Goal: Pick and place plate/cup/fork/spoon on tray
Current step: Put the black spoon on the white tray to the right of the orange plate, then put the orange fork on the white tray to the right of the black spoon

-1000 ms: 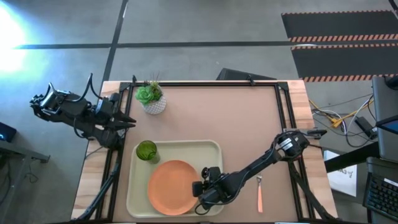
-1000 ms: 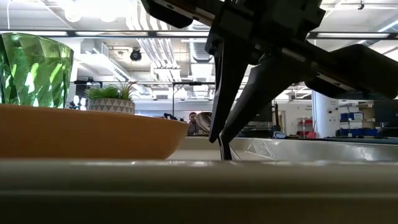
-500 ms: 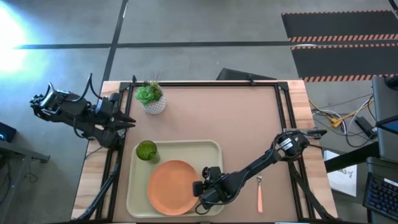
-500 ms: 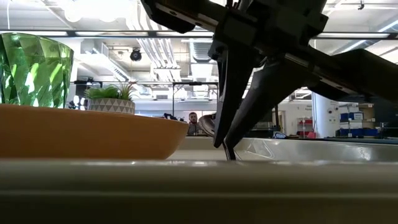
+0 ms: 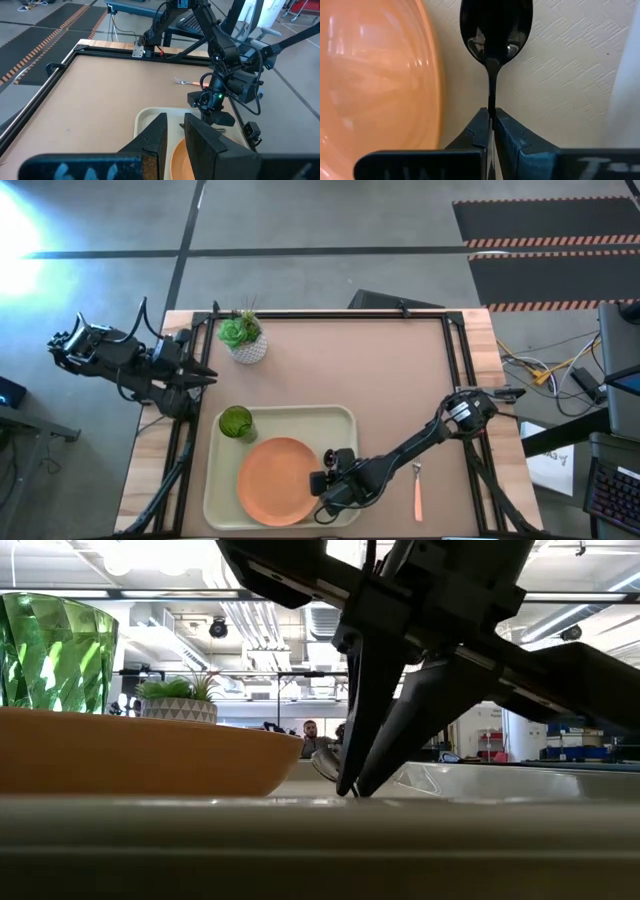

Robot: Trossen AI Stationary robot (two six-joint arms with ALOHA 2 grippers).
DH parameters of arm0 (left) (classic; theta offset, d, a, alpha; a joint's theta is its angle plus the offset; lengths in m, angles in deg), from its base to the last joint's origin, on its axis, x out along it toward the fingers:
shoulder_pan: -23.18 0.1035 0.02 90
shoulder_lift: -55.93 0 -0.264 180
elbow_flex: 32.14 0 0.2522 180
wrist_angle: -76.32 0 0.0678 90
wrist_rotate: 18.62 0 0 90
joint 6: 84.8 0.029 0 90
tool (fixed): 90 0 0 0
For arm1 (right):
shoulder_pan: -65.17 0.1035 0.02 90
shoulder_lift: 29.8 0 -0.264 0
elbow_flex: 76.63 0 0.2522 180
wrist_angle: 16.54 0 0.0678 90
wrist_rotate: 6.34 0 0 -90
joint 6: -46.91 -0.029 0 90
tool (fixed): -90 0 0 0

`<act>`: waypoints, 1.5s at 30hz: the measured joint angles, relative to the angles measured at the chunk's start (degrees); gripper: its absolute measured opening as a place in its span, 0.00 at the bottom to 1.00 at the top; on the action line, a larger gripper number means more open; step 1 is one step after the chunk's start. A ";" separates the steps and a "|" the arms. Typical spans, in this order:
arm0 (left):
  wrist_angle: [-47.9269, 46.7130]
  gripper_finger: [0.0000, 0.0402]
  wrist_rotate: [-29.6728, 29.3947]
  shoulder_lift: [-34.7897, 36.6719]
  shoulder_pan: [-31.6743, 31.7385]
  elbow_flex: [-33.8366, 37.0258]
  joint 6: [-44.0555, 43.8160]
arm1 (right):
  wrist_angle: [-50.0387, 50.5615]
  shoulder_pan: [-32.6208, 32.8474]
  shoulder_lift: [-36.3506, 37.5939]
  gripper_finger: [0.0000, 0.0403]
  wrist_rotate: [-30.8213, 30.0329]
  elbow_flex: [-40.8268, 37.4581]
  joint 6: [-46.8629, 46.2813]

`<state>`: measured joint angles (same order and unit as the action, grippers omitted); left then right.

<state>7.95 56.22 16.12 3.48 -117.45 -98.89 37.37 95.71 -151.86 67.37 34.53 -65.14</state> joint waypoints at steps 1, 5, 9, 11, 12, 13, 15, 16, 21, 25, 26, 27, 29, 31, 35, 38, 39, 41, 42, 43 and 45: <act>-0.01 0.12 0.00 0.00 0.01 0.00 0.00 | -0.20 0.00 0.00 0.02 0.00 -0.20 -0.02; 0.00 0.12 0.00 0.00 0.00 0.00 0.00 | -0.17 0.00 0.00 0.02 0.00 -0.70 -0.02; 0.00 0.12 0.00 0.00 0.02 0.00 0.00 | -0.21 0.00 0.00 0.02 0.00 -0.78 -0.49; 0.00 0.12 0.00 0.00 0.00 0.00 0.00 | -0.21 0.00 0.00 0.02 0.00 -0.84 -0.61; 0.00 0.12 0.00 0.00 0.00 0.00 0.02 | -0.21 0.00 0.00 0.02 0.00 -0.86 -0.60; 0.00 0.12 0.00 0.00 0.01 0.00 0.00 | -0.20 0.00 0.00 0.02 0.00 -0.86 -0.59; 0.00 0.12 0.00 0.00 0.01 0.00 0.00 | -0.20 0.00 0.00 0.02 -0.02 -0.86 -0.59; 0.00 0.12 0.00 0.00 0.02 0.00 0.00 | -0.21 0.00 0.00 0.02 -0.04 -0.86 -0.58; 0.00 0.12 0.00 0.00 0.00 0.00 0.00 | -0.19 0.00 0.00 0.03 -0.24 -0.86 0.20; 0.01 0.12 0.00 0.00 0.01 0.00 0.00 | -0.17 -0.07 0.00 0.06 -0.26 -0.86 0.24; 0.01 0.12 0.00 0.00 0.00 0.00 0.00 | -0.19 -0.09 0.00 0.06 -0.27 -0.84 0.24; 0.02 0.12 0.01 0.00 0.01 0.00 0.00 | -0.19 -0.16 0.00 0.07 -0.28 -0.84 0.24; 0.02 0.12 0.00 0.00 0.00 0.00 0.00 | -0.19 -0.20 0.00 0.07 -0.33 -0.84 0.24; 0.02 0.12 0.00 0.00 0.00 0.00 0.00 | -0.21 -0.20 0.00 0.07 -0.63 -0.84 0.24; 0.02 0.12 0.00 0.00 0.01 0.00 0.00 | -0.17 -0.20 0.00 0.07 -3.52 -0.52 0.58; 0.02 0.12 0.00 0.00 0.01 0.00 -0.01 | -0.19 -0.22 0.05 0.07 -5.14 0.20 1.67; 0.02 0.12 0.00 0.00 0.00 0.00 -0.02 | -0.01 -0.22 0.12 0.07 -5.34 0.45 1.76; 0.02 0.12 0.00 0.00 0.02 0.00 -0.02 | 0.09 -0.22 0.17 0.07 -5.38 0.73 2.22; 0.02 0.12 0.00 0.00 0.00 0.00 0.00 | 0.03 -0.22 0.18 0.07 -5.38 0.80 2.43; 0.02 0.12 0.00 0.00 0.02 0.00 -0.02 | 0.09 -0.22 0.20 0.07 -5.38 0.80 2.43; 0.02 0.12 0.00 -0.02 0.01 0.00 -0.02 | 0.25 -0.22 0.20 0.07 -5.38 0.80 2.45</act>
<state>7.97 56.22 16.10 3.49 -117.45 -98.91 37.62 95.49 -151.67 61.99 35.32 -62.70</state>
